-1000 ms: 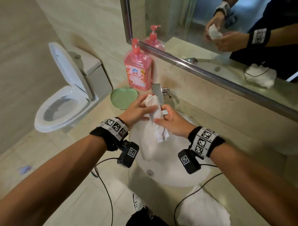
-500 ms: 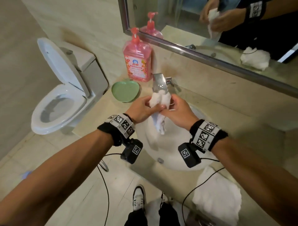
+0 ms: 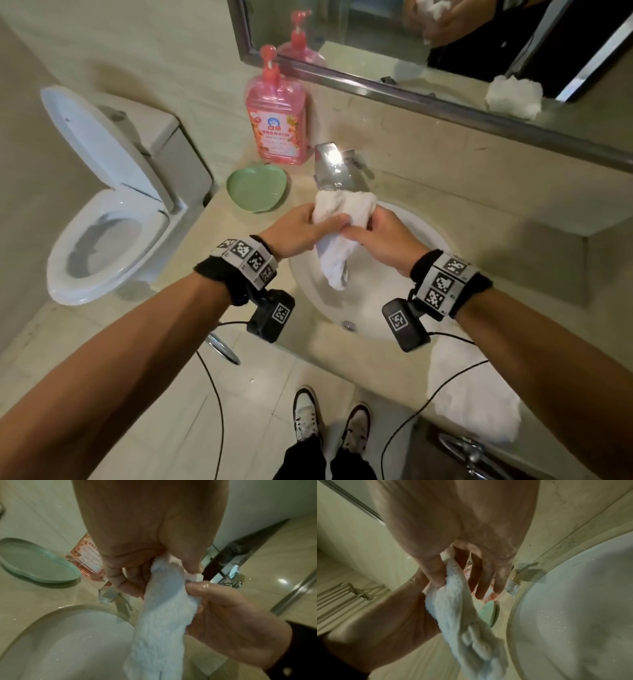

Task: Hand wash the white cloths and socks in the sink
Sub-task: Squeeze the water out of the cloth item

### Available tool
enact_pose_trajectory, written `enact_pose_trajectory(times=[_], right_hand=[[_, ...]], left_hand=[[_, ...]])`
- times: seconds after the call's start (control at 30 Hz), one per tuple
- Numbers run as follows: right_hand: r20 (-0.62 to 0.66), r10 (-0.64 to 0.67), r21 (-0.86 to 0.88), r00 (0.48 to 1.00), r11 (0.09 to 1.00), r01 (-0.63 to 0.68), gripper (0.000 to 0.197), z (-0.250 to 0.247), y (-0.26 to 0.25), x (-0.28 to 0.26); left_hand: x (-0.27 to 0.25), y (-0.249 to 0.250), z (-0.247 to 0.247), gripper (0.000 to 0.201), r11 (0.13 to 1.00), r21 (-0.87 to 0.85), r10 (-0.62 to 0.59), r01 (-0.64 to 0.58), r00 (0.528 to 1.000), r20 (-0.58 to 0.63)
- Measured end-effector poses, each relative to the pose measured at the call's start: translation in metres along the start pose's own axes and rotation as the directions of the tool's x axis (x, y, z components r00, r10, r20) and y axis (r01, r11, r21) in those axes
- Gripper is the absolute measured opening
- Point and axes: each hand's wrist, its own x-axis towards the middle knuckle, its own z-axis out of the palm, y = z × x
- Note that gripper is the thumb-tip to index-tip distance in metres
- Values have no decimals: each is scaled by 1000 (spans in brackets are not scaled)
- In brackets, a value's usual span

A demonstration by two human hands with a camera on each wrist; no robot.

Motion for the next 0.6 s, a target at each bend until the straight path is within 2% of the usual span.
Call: enact_pose_trajectory(times=[0.1, 0.2, 0.27, 0.33, 0.4, 0.47, 0.53, 0.6], right_hand=[[-73, -16, 30, 997, 999, 18, 31, -6, 3, -5], [-101, 9, 114, 995, 993, 2, 43, -9, 8, -9], [-51, 77, 200, 996, 978, -65, 52, -12, 10, -11], [60, 119, 241, 991, 962, -130, 46, -16, 15, -13], [103, 133, 237, 986, 959, -154, 35, -19, 17, -15], [62, 123, 222, 990, 966, -134, 31, -23, 18, -18], [-2, 106, 202, 994, 974, -104, 27, -30, 19, -22], [-77, 122, 197, 990, 975, -105, 32, -40, 21, -27]], left_hand=[[-1, -5, -3, 27, 998, -56, -28, 30, 999, 33], [-2, -8, 1, 32, 1000, 4, 24, -24, 998, -58], [-3, -5, 6, 35, 1000, -14, 8, -10, 992, -123], [-2, 0, 12, 38, 995, -98, -23, 10, 992, -124], [0, 6, 20, 44, 971, -237, -53, 37, 997, -63], [3, 9, 25, 42, 942, -318, -89, 104, 994, 62], [6, 9, 25, 43, 964, -215, -119, 154, 979, 166], [9, 7, 26, 23, 987, -36, -149, 157, 974, 174]])
